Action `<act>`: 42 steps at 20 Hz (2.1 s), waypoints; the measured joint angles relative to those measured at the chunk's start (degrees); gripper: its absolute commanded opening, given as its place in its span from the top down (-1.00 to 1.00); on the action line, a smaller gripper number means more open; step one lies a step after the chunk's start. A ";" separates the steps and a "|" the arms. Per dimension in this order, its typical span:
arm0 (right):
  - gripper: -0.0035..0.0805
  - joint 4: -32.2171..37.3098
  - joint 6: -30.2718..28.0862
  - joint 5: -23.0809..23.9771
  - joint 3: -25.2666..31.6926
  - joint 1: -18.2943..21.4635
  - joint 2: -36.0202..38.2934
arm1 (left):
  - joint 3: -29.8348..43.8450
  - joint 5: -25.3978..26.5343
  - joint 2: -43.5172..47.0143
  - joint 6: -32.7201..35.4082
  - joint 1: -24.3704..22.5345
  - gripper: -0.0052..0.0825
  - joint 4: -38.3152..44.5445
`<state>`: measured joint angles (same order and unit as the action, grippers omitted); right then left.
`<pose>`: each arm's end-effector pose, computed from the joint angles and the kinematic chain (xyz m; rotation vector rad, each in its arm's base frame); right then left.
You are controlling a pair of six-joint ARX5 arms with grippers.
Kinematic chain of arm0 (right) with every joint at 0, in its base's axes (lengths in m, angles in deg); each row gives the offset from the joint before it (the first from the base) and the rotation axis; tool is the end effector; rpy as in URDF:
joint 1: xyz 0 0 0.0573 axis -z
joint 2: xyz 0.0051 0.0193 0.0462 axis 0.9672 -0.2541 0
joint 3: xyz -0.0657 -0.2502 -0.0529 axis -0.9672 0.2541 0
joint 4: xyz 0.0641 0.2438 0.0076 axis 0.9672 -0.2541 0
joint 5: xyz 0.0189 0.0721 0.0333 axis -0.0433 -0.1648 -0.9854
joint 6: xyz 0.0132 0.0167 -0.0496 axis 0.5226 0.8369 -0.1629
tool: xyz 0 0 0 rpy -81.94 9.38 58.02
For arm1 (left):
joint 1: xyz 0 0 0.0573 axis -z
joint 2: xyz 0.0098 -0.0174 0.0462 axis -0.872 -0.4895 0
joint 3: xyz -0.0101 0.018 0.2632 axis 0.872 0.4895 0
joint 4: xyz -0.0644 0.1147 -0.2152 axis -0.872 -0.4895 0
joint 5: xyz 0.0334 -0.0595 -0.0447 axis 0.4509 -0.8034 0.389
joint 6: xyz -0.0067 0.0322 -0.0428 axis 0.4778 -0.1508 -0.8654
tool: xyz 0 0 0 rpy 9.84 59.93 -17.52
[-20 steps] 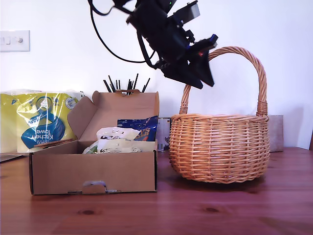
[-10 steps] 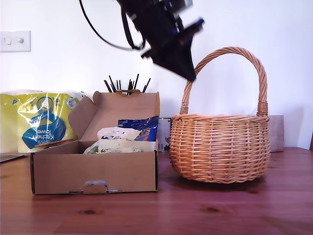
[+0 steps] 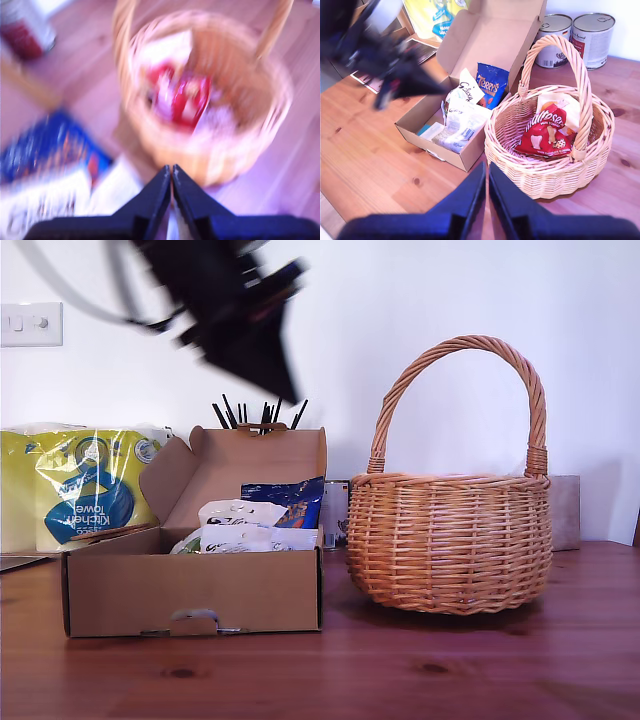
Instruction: Move the bags of Easter eggs from the cardboard box on the left into the woven basket on the right side.
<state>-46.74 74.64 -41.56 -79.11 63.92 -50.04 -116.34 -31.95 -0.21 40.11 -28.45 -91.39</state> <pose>0.1088 0.0340 0.3535 -0.0169 0.4602 0.6324 0.2695 -0.1770 0.2787 0.3059 0.6750 -0.8045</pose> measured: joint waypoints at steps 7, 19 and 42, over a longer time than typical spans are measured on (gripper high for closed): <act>0.94 -0.11 0.00 0.00 0.00 0.00 0.00 | 13.18 -7.65 12.83 9.57 -13.73 -0.07 5.29; 0.94 -0.11 0.00 0.02 0.00 0.00 -0.07 | 12.81 -12.87 -7.82 19.39 -14.69 -0.90 25.00; 0.94 0.02 0.00 0.00 0.00 -1.86 -2.23 | 7.39 -28.79 -21.59 13.66 -14.91 -0.90 16.63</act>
<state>-46.72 74.64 -41.56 -79.11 62.06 -52.27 -108.95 -60.74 -21.80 53.77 -43.35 -74.76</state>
